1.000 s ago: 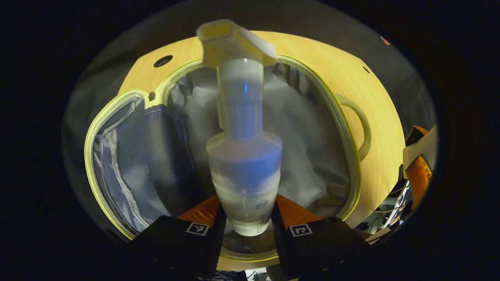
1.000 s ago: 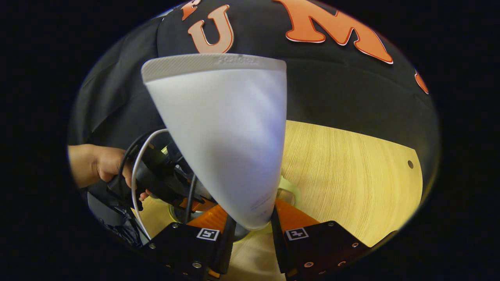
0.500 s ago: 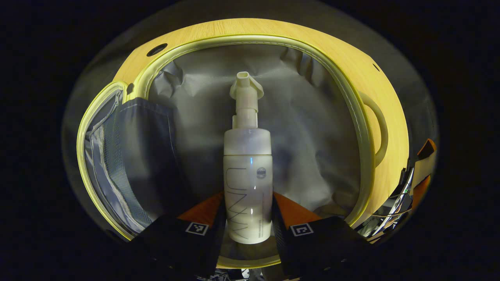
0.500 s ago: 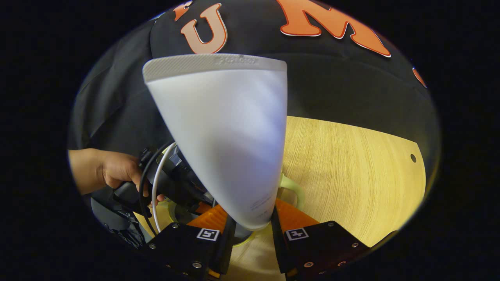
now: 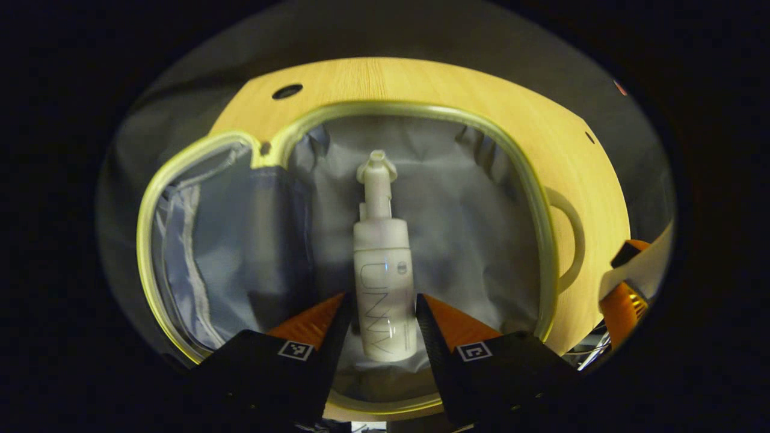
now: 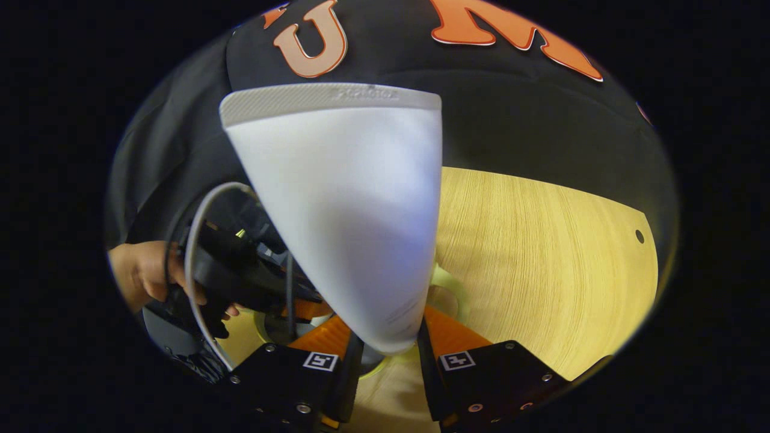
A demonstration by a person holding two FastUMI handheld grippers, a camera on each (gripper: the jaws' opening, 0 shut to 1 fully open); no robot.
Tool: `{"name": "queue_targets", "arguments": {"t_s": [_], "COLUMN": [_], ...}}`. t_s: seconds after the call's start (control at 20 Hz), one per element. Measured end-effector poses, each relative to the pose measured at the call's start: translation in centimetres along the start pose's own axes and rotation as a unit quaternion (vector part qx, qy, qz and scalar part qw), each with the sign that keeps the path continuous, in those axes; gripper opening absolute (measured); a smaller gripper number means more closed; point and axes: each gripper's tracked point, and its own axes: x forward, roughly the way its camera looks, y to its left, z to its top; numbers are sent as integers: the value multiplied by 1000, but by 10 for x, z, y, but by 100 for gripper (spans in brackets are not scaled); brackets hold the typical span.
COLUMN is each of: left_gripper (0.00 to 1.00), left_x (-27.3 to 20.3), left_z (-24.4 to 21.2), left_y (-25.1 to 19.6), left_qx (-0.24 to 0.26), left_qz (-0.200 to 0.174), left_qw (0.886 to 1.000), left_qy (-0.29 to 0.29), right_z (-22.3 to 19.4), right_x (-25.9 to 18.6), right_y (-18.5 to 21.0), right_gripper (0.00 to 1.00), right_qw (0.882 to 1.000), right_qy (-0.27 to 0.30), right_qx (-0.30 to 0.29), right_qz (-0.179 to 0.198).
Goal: First open the suitcase, pack the skin care products into it, and then close the suitcase.
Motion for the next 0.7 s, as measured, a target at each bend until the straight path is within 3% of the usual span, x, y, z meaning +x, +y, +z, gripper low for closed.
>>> {"name": "queue_targets", "arguments": {"t_s": [0.15,0.4,0.7], "left_gripper": [80,81,81], "left_x": [-26,-76,-144], "left_z": [7,7,-20], "left_y": [13,43,63], "left_qx": [5,-15,-45], "left_qz": [23,76,104], "left_qw": [998,984,972], "left_qy": [-62,-158,-203], "right_z": [-7,-23,-37], "right_x": [7,16,46], "right_y": [13,26,51], "right_gripper": [47,47,47], "right_qw": [1000,998,992], "right_qy": [14,52,108], "right_qx": [6,25,58], "right_qz": [6,21,39]}}
